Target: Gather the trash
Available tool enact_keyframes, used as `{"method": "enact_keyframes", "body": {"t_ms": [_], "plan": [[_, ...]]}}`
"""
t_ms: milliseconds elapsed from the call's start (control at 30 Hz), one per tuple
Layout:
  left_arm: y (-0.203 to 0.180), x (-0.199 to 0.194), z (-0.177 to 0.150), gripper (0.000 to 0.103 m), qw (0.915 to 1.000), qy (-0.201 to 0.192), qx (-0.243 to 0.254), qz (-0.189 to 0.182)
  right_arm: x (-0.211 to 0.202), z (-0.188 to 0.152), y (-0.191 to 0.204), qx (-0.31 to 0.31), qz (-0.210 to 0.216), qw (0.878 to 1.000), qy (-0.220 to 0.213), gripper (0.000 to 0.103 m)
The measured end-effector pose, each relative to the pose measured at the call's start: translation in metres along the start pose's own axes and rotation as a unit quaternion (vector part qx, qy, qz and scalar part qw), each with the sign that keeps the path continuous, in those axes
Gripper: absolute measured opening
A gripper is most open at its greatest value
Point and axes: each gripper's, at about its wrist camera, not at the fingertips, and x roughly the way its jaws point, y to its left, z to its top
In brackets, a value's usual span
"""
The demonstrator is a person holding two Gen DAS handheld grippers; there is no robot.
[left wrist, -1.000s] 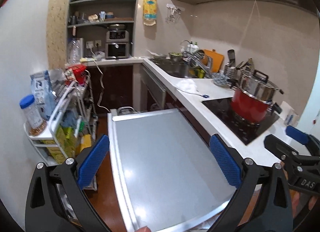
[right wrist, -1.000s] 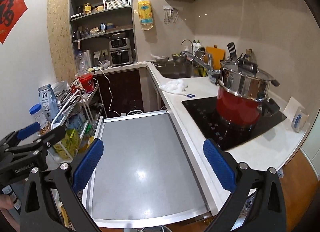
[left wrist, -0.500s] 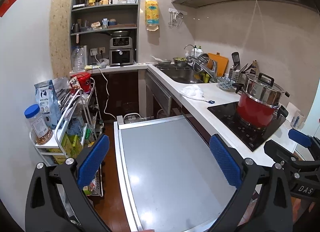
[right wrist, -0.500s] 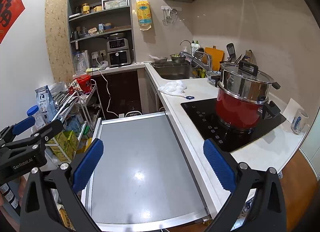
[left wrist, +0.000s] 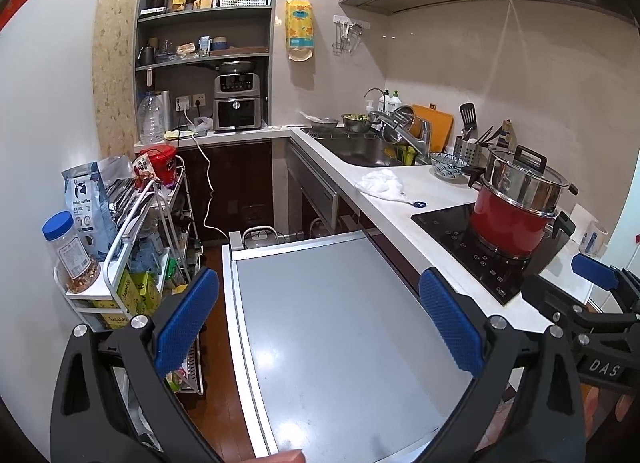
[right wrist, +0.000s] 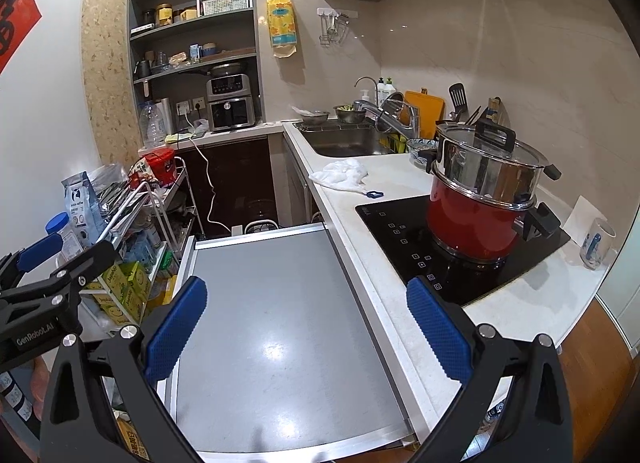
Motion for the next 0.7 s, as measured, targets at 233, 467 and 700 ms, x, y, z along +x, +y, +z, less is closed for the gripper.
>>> {"method": "enact_keyframes", "body": {"t_ms": [233,467,700], "plan": [[-0.0005,0.0016,0.0003,0.101,0.9999,-0.002,-0.002,0.010,-0.0002,0.0003,0.0008,0.001,-0.001,1.000,0.000,0.099],[0.0012,0.0049,0.0019,0.101,0.9999,0.002,-0.010,0.005,0.0010,0.0004,0.0011,0.001,-0.001,1.000,0.001,0.099],[0.0034,0.0082,0.0044,0.101,0.9998,0.006,-0.018,-0.001,0.0016,0.0004,0.0018,0.000,-0.001,1.000,0.001,0.099]]}}
